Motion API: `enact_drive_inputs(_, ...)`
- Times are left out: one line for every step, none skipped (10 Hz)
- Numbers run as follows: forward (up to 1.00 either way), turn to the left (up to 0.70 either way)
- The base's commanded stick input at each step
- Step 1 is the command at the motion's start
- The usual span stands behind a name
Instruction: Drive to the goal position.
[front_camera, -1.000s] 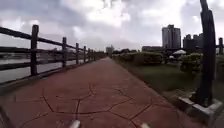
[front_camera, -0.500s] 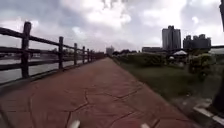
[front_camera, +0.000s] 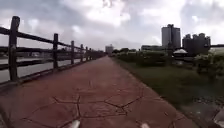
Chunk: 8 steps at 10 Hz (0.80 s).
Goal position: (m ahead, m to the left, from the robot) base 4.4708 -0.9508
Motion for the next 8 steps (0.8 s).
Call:
enact_drive_inputs(0.70,0.00)
enact_drive_inputs(0.70,0.00)
enact_drive_inputs(0.70,0.10)
enact_drive_inputs(0.70,0.31)
enact_drive_inputs(0.70,0.35)
enact_drive_inputs(0.70,0.00)
enact_drive_inputs(0.70,0.00)
enact_drive_inputs(0.70,0.00)
